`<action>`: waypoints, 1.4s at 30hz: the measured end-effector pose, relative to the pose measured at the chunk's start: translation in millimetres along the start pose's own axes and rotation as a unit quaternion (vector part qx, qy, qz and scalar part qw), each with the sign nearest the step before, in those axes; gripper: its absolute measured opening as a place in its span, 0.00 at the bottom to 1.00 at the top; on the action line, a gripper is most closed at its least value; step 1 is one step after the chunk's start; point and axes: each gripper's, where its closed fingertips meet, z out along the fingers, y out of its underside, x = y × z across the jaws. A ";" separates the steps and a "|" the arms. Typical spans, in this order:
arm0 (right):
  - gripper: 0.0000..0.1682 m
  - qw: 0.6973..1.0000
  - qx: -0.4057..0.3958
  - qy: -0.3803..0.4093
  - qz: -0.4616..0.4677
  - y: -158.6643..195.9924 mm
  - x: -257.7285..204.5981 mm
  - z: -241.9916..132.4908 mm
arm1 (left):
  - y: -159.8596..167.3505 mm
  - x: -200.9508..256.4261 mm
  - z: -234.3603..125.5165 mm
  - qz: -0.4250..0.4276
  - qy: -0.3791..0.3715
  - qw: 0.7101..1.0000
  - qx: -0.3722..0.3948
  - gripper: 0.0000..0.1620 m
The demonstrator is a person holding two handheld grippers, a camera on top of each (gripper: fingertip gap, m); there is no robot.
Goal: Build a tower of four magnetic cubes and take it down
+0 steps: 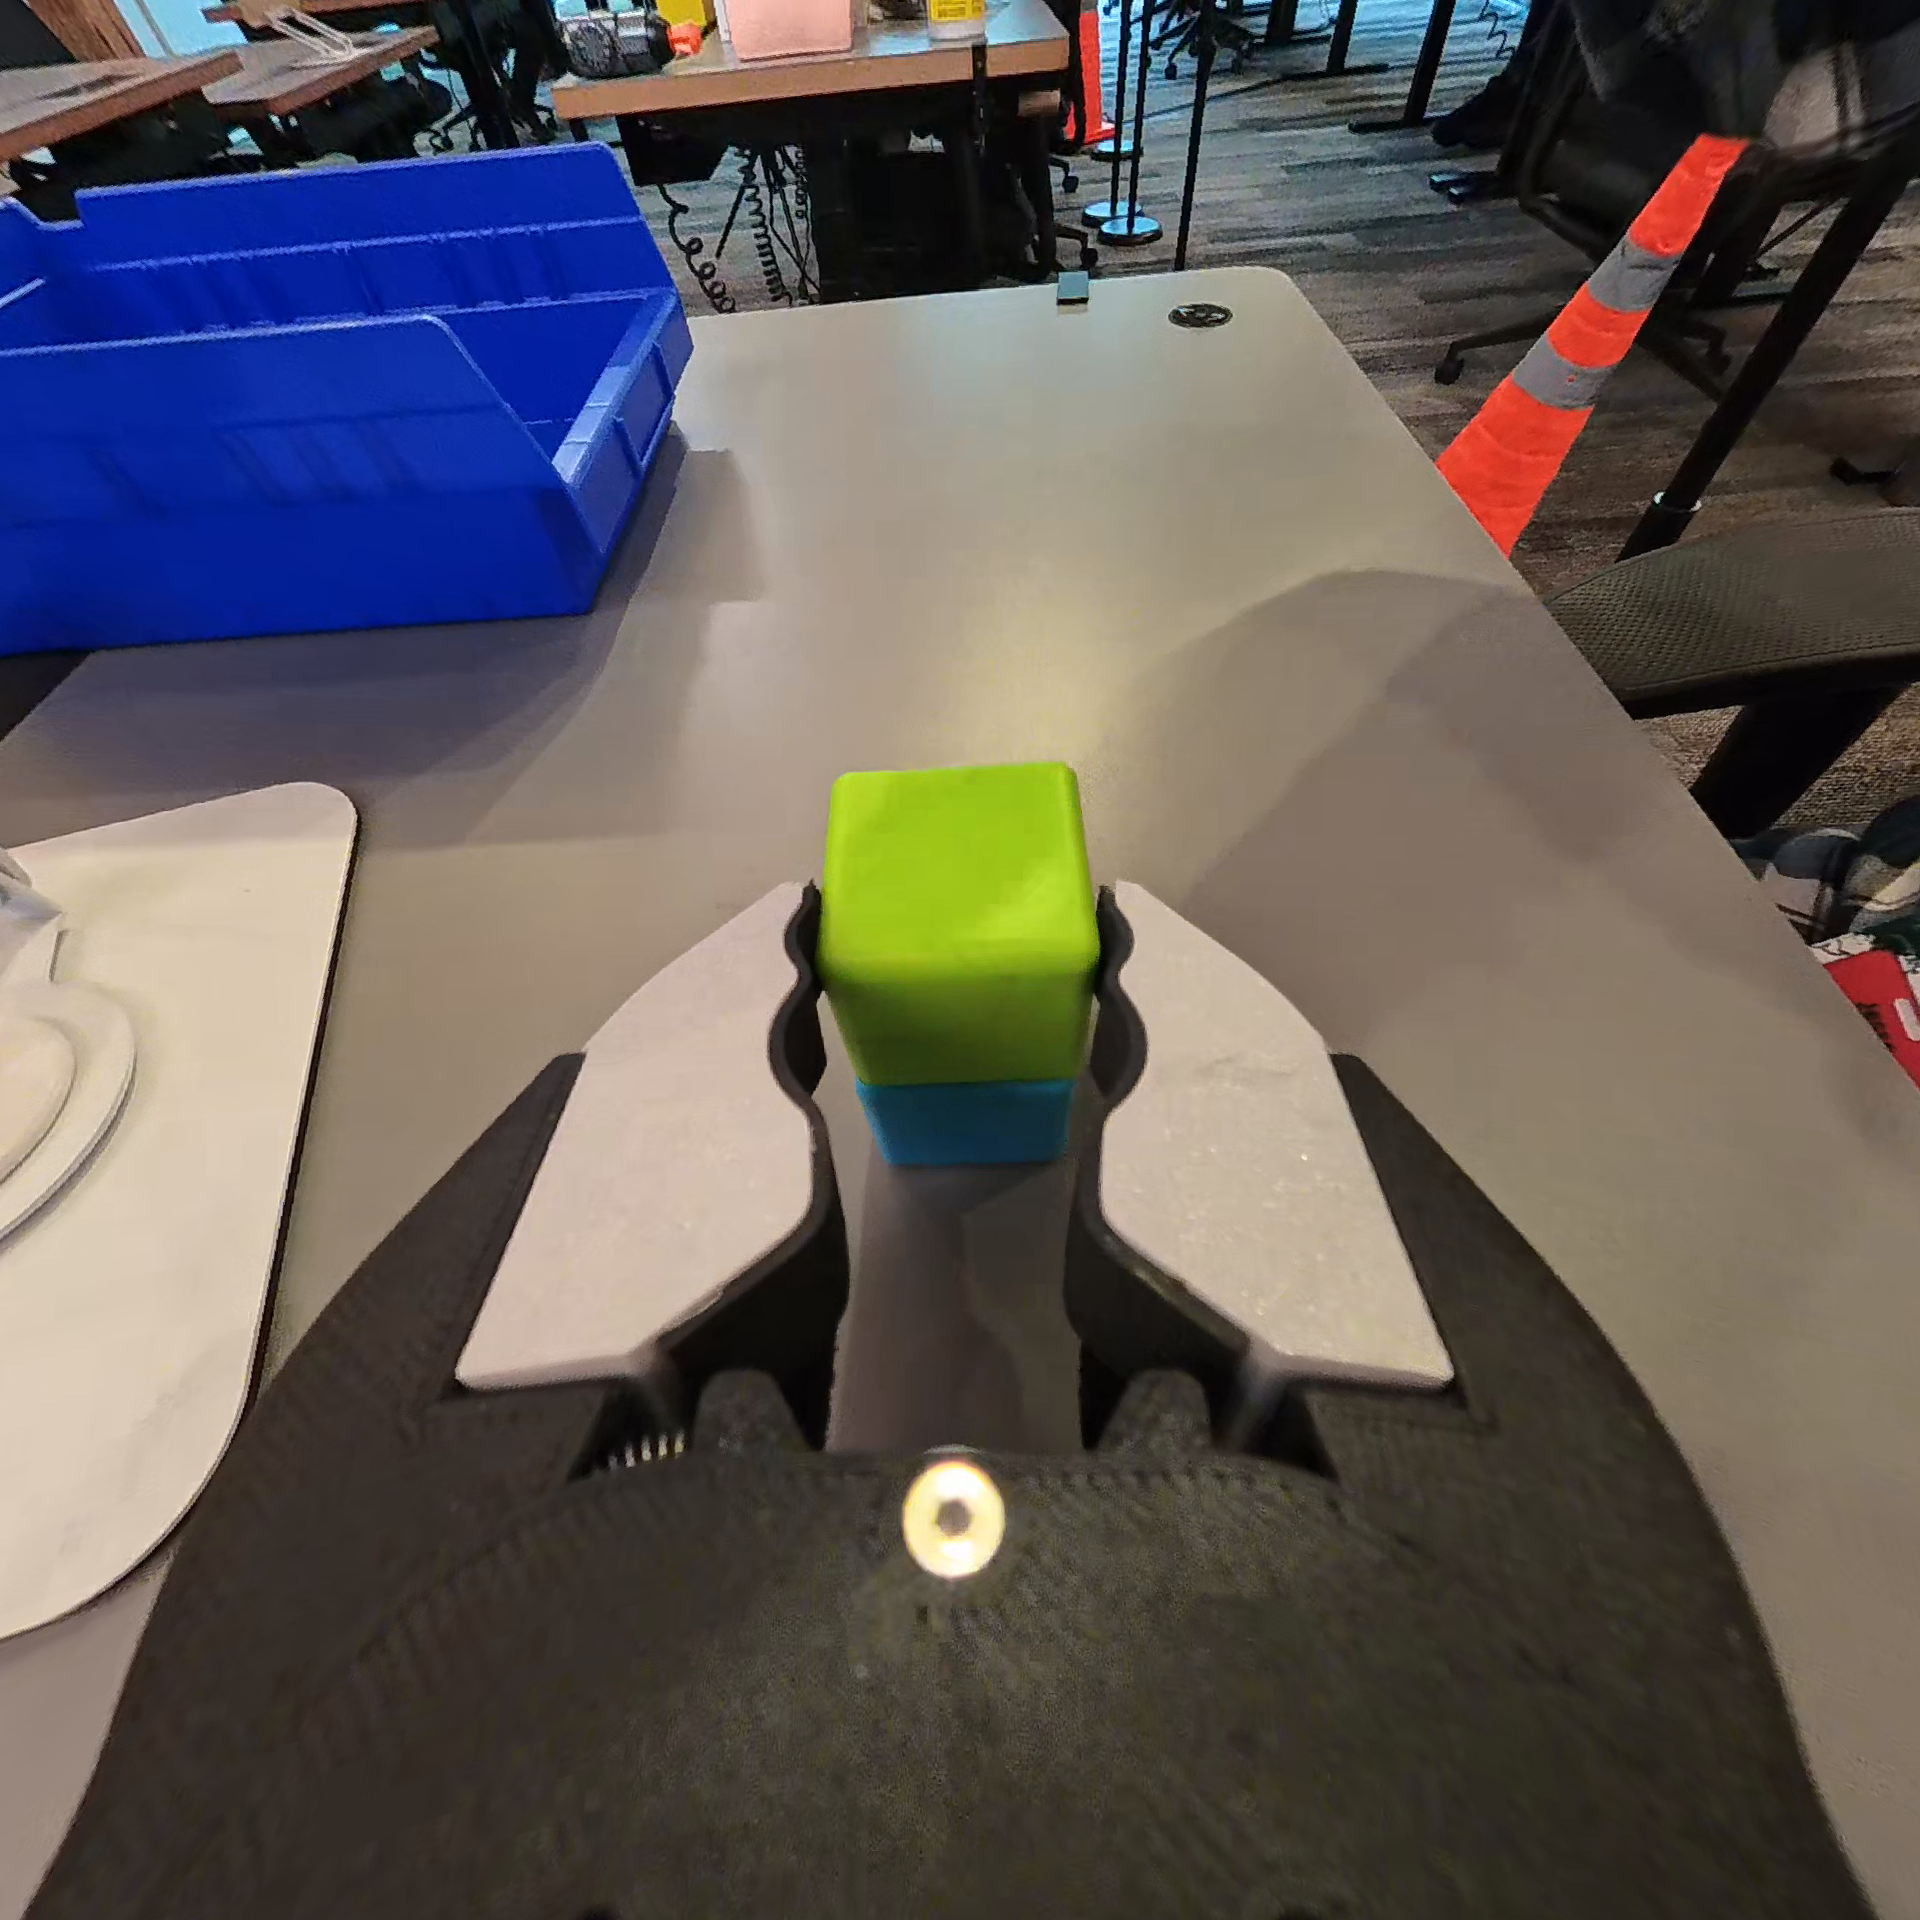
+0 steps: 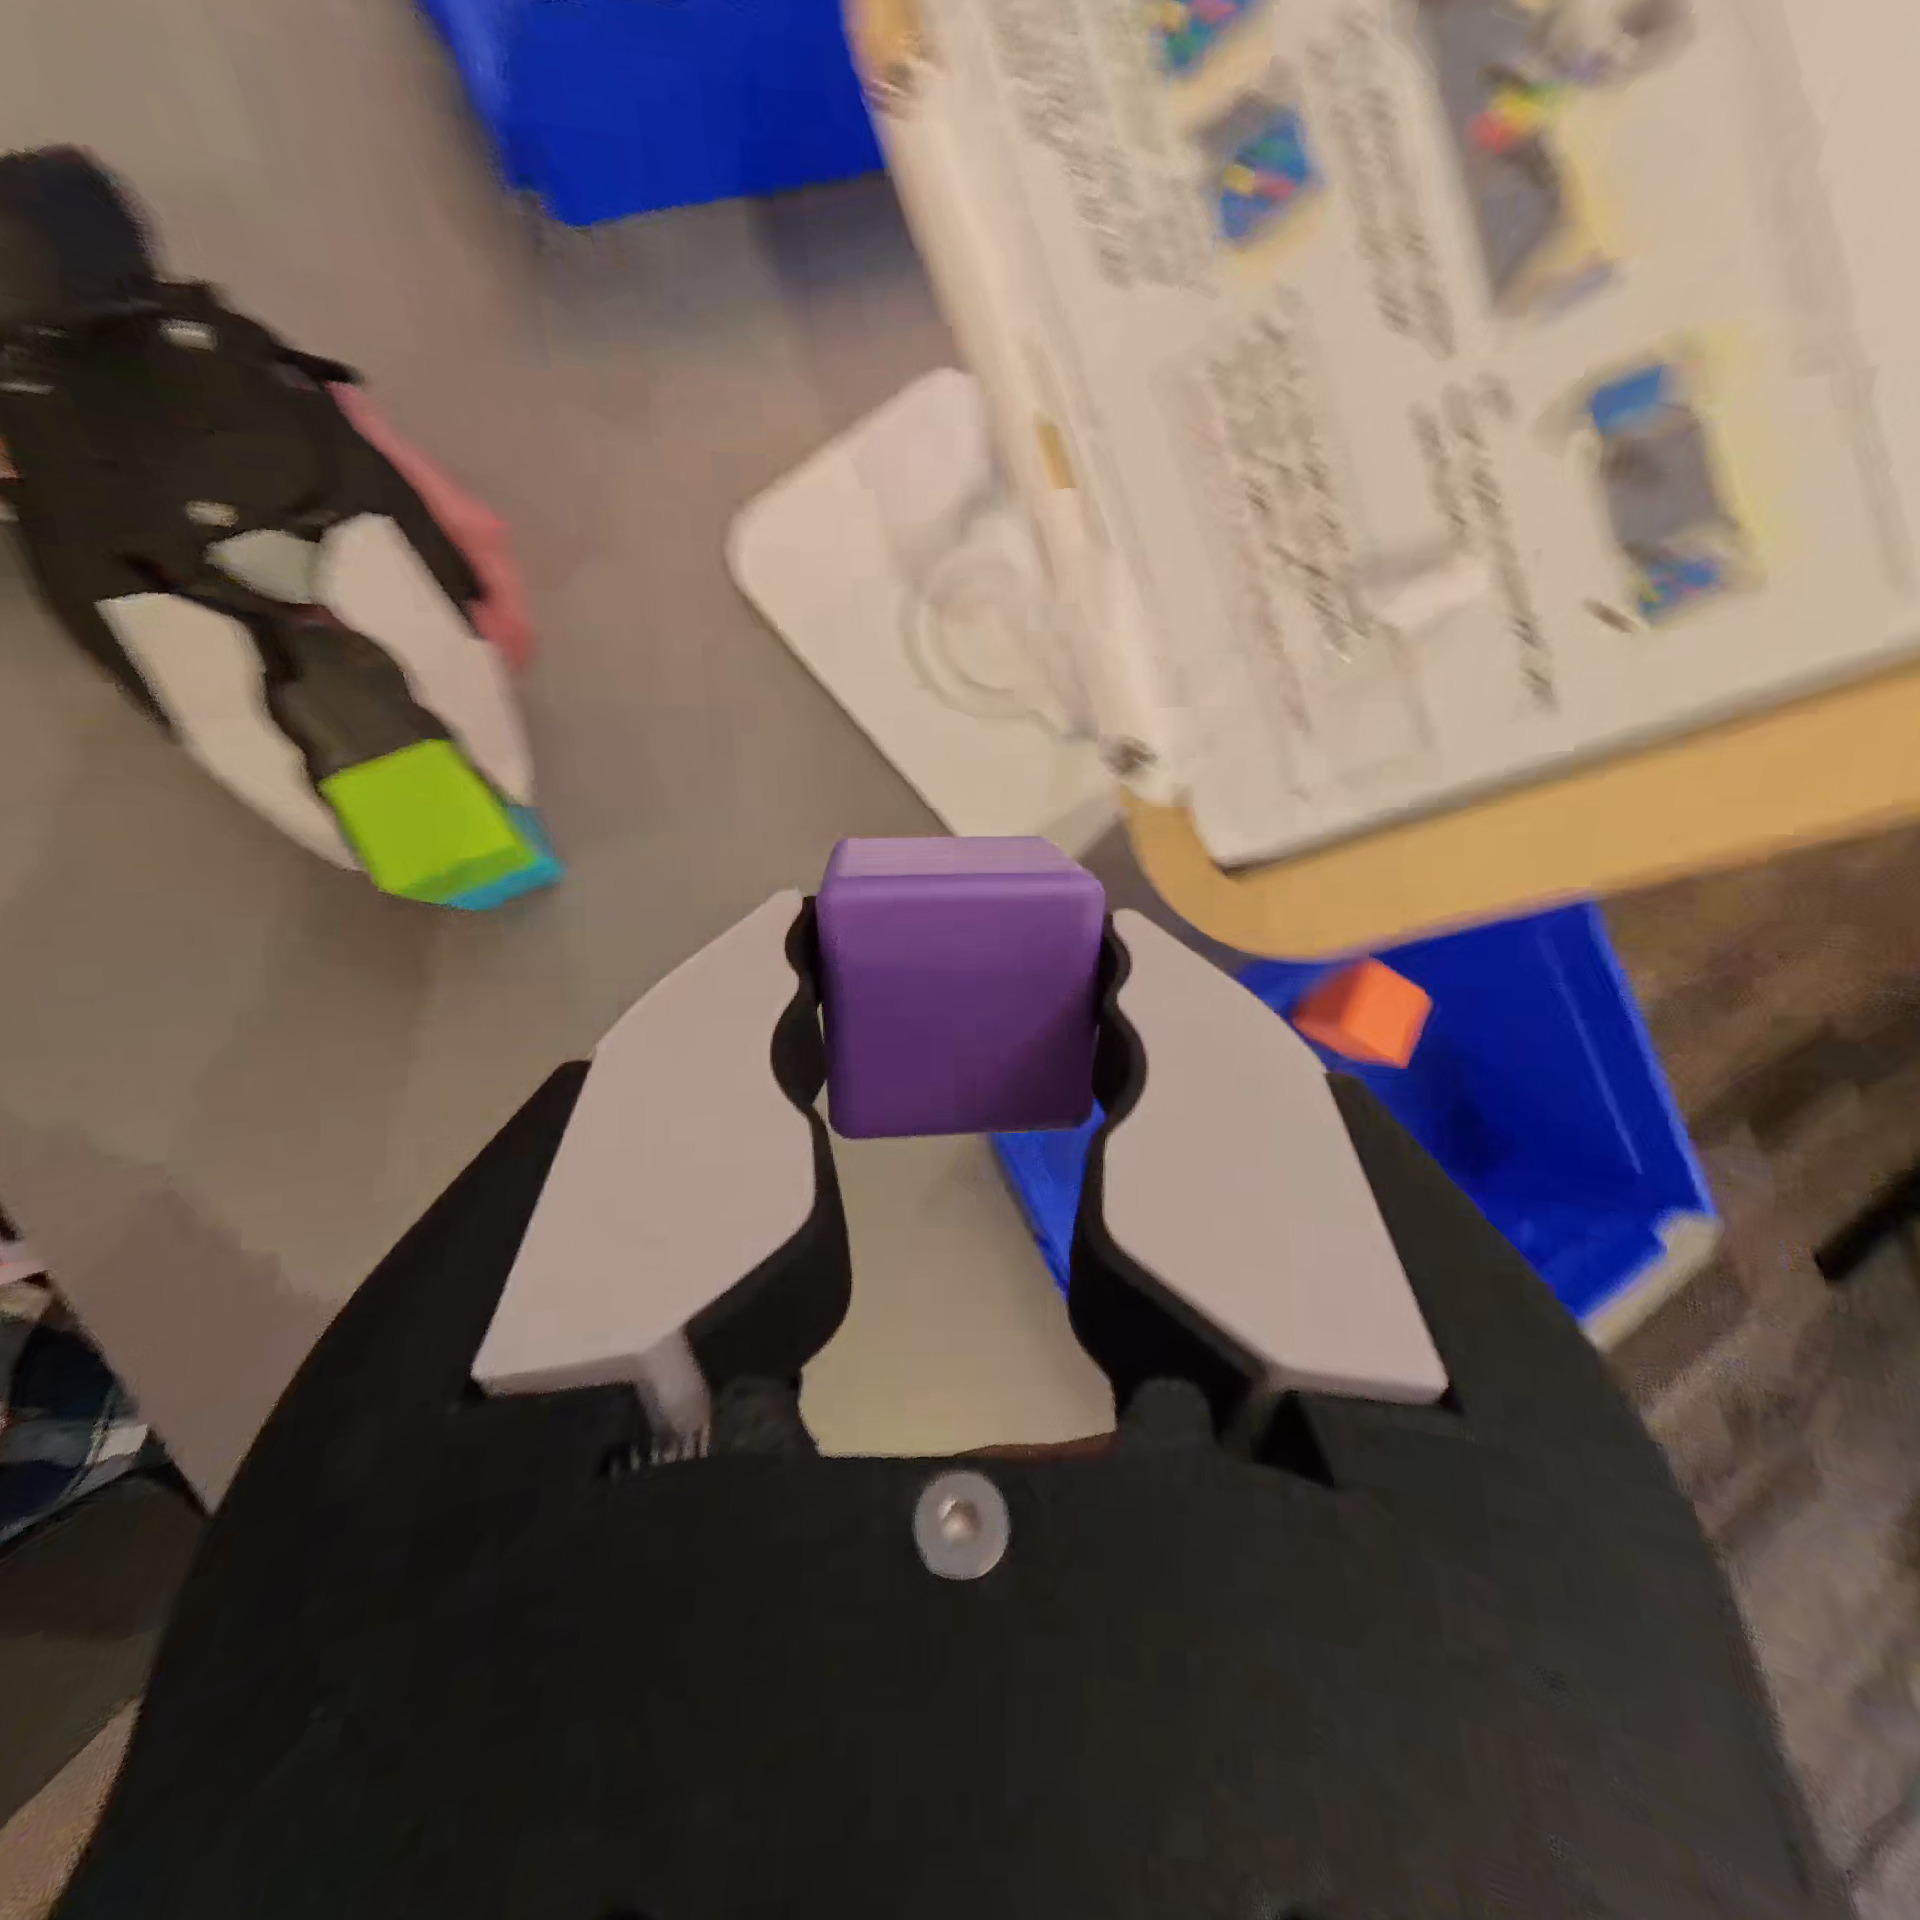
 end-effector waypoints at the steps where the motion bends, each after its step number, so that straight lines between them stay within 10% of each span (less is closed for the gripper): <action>1: 0.30 1.000 -0.009 0.019 0.017 8.7 18.8 -4.2 | 0.0 0.0 0.1 0.000 0.000 1.000 0.000 0.30; 22: 0.30 0.936 -0.163 0.125 0.287 209.2 197.2 124.3 | -0.3 0.3 0.4 0.000 0.003 1.000 0.000 0.30; 42: 0.30 0.889 -0.200 0.140 0.387 262.0 228.9 186.7 | -0.8 2.2 0.2 0.001 0.008 1.000 0.001 0.30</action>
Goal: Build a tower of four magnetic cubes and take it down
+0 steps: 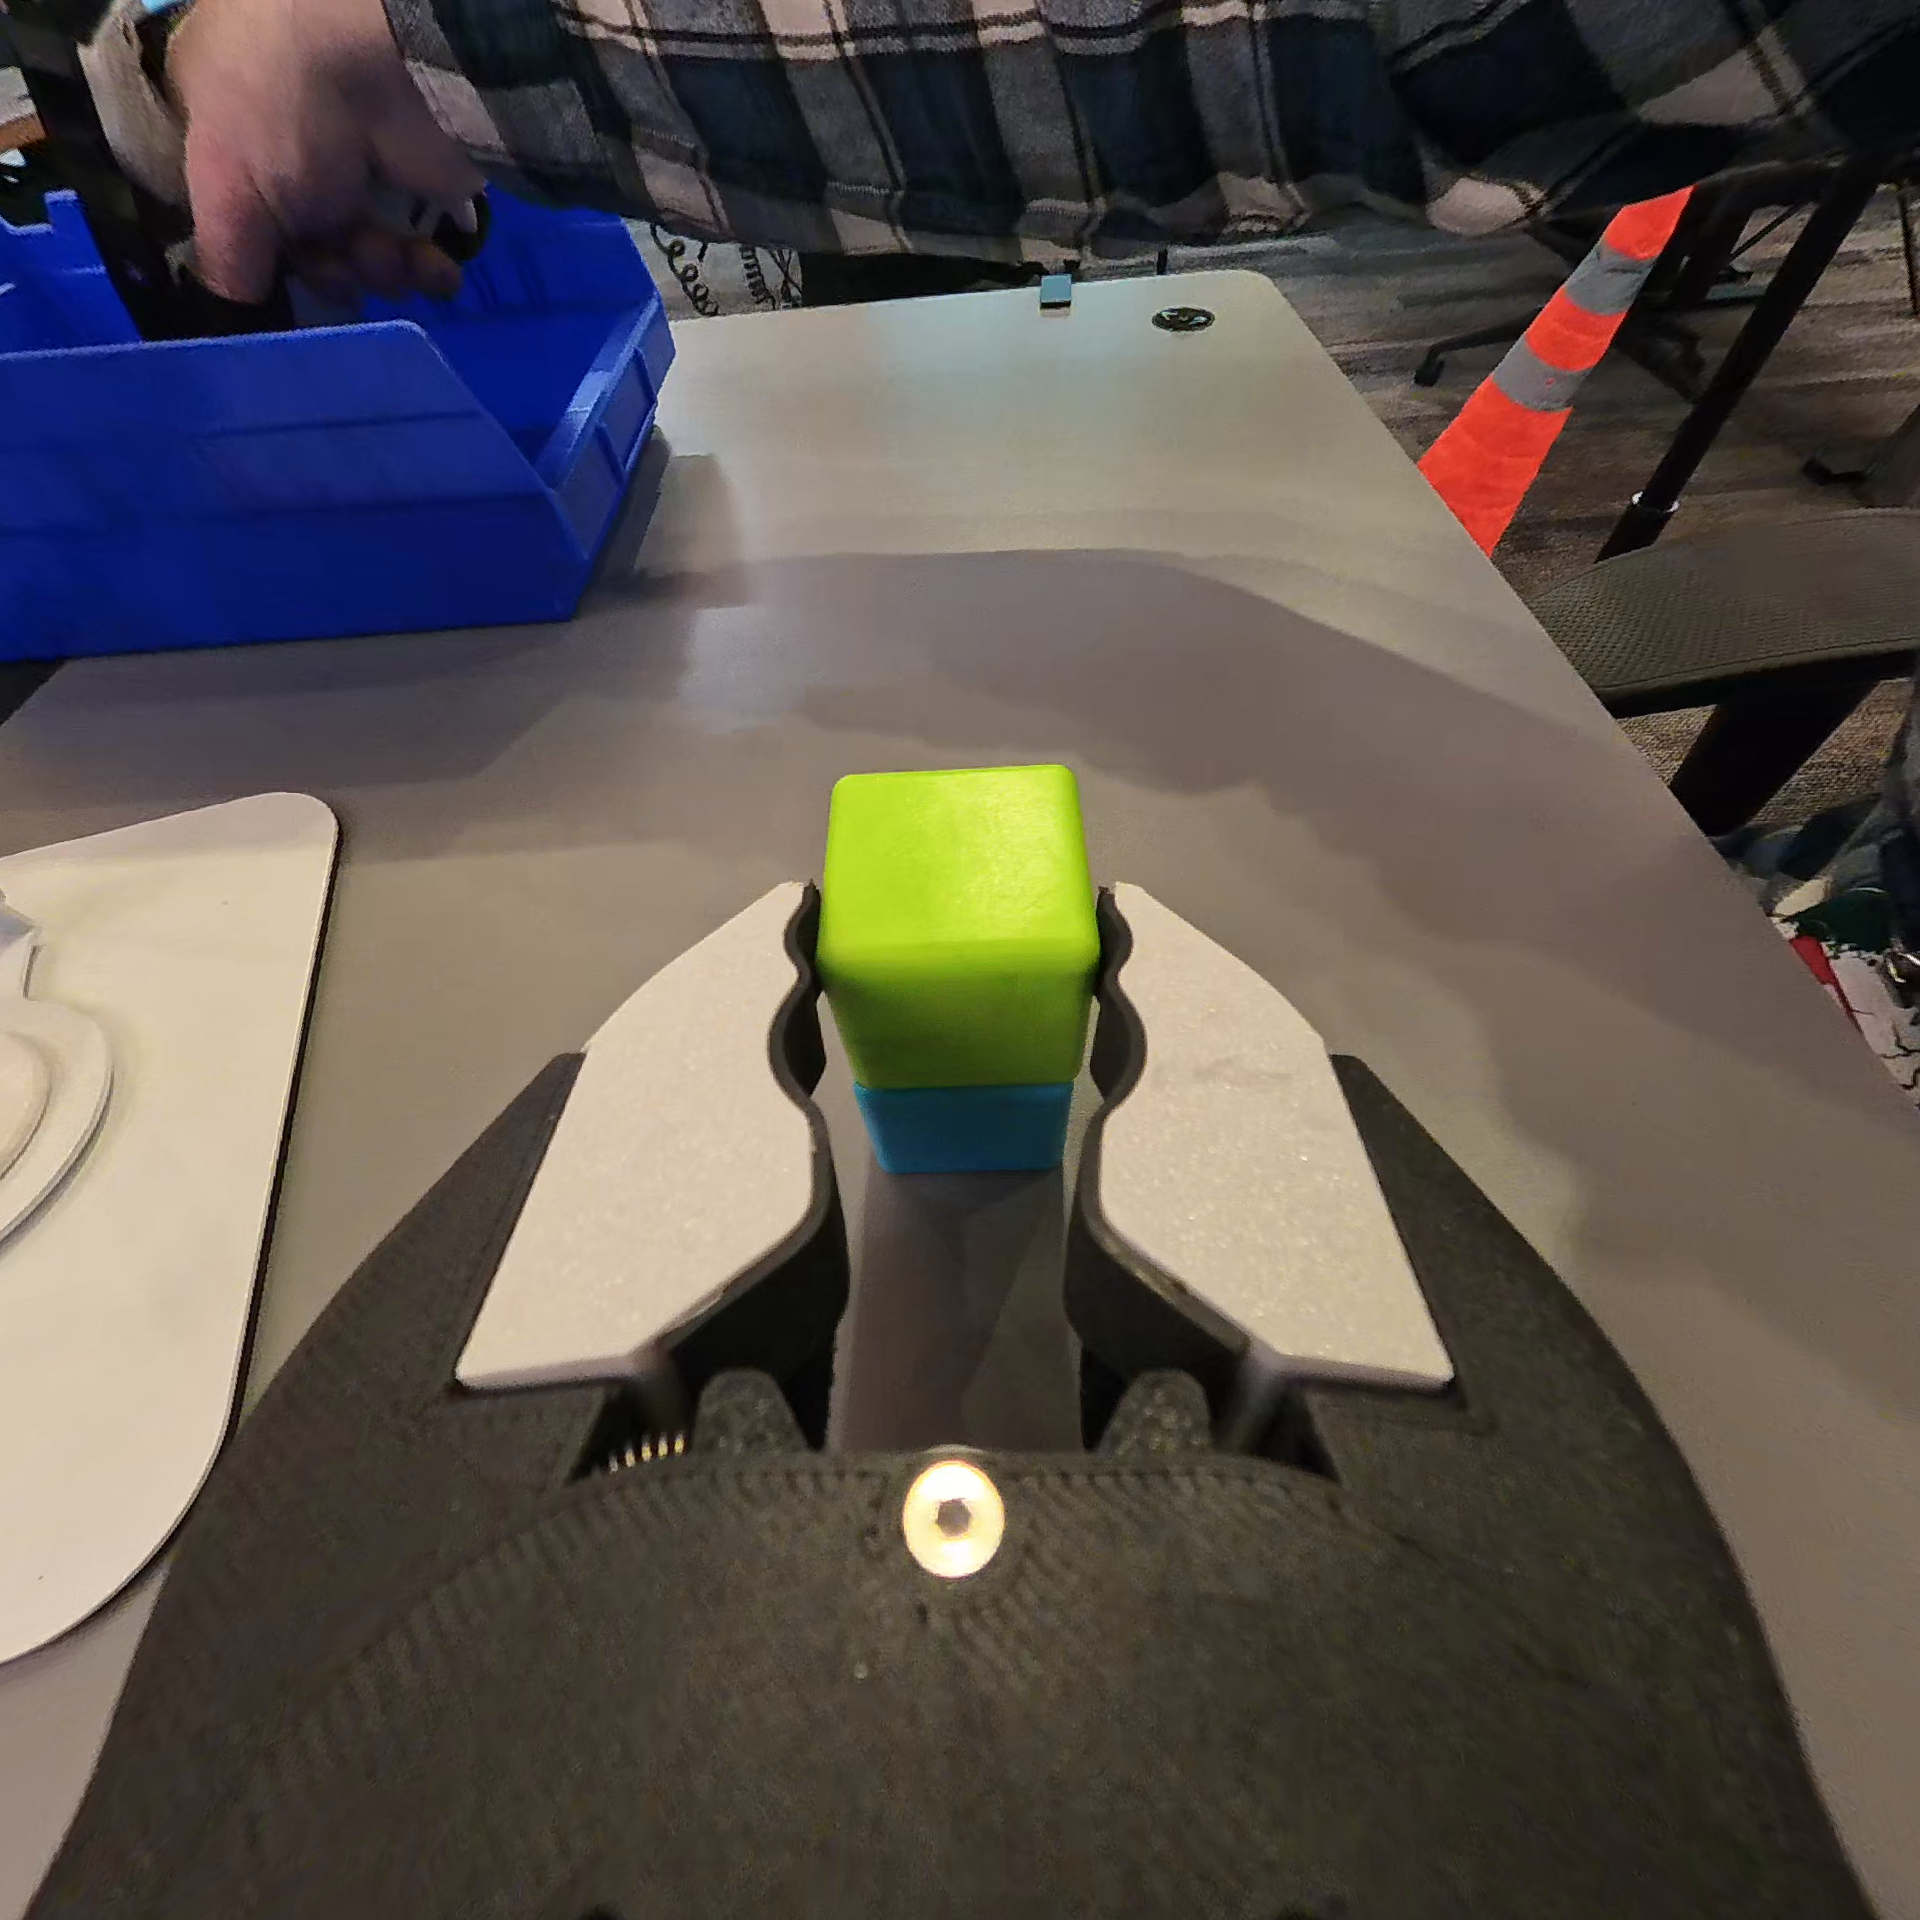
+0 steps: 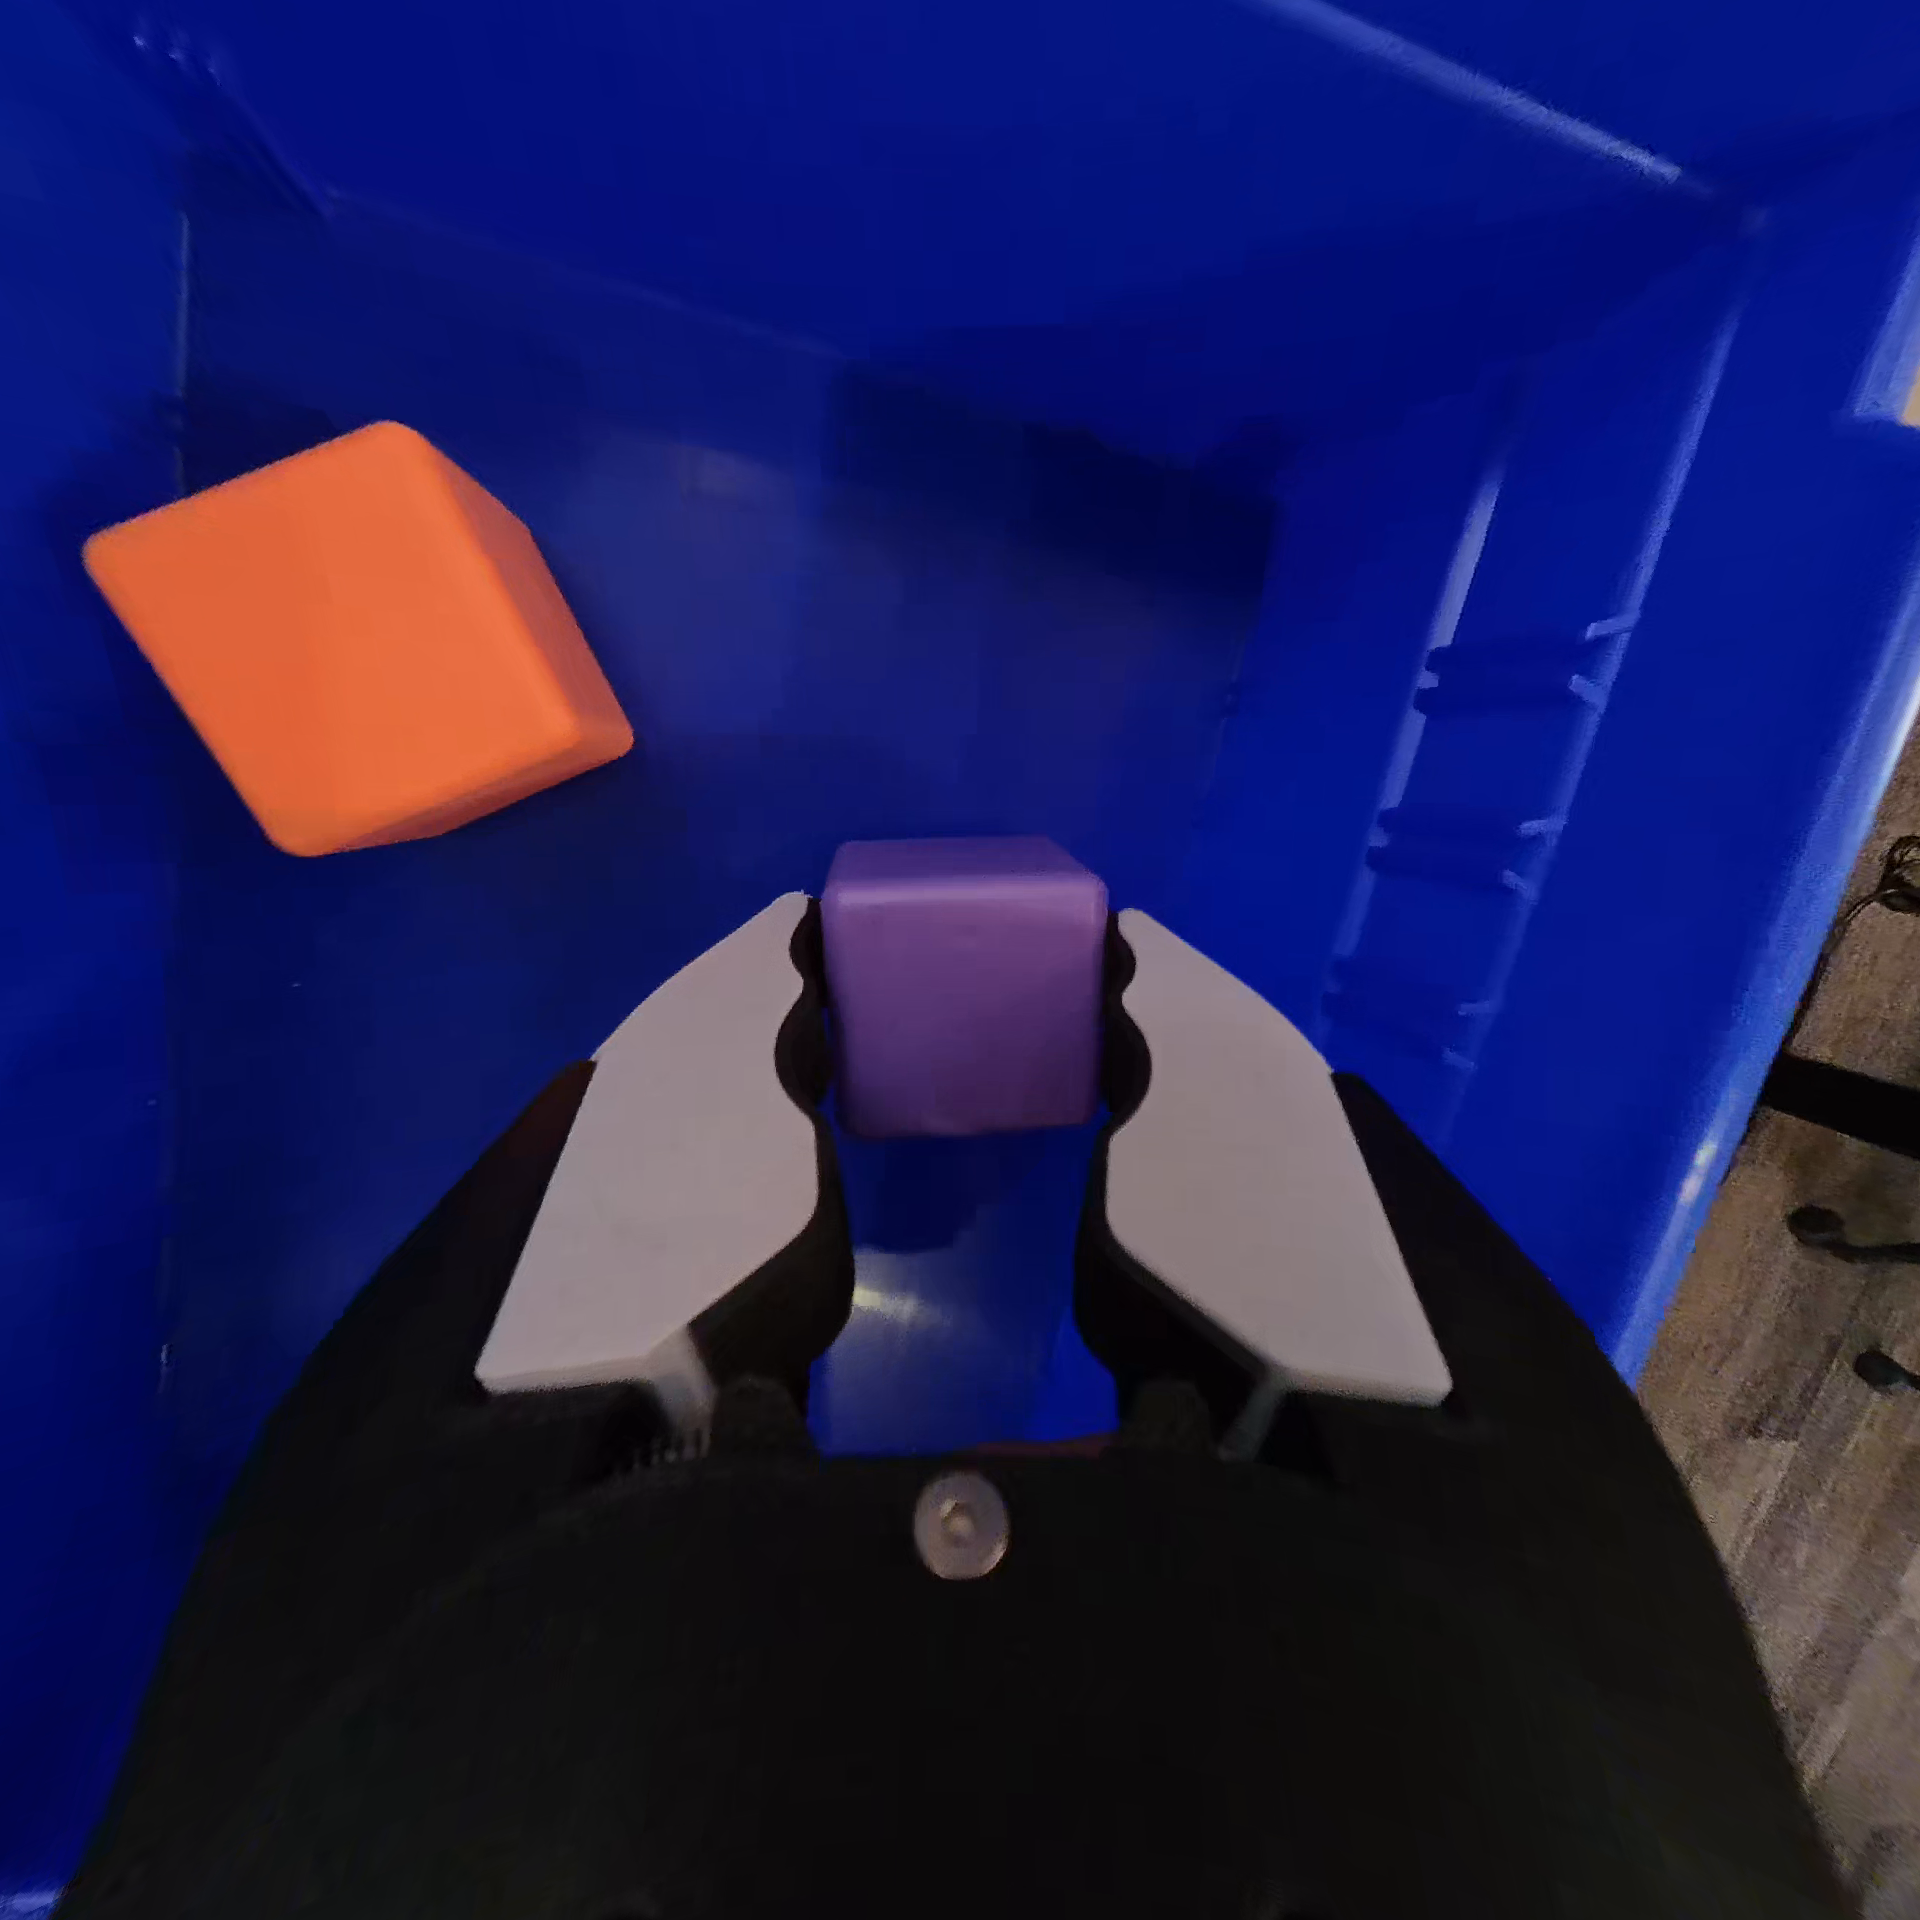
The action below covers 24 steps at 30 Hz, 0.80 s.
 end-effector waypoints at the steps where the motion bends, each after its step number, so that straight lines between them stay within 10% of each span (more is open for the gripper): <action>1: 0.30 1.000 0.001 0.000 0.002 0.2 0.1 1.2 | 0.0 0.1 0.0 0.000 0.000 1.000 0.000 0.30; 24: 0.35 0.995 0.080 -0.006 -0.056 -6.5 -24.3 -66.1 | -1.6 1.2 0.1 0.009 -0.005 1.000 0.003 0.30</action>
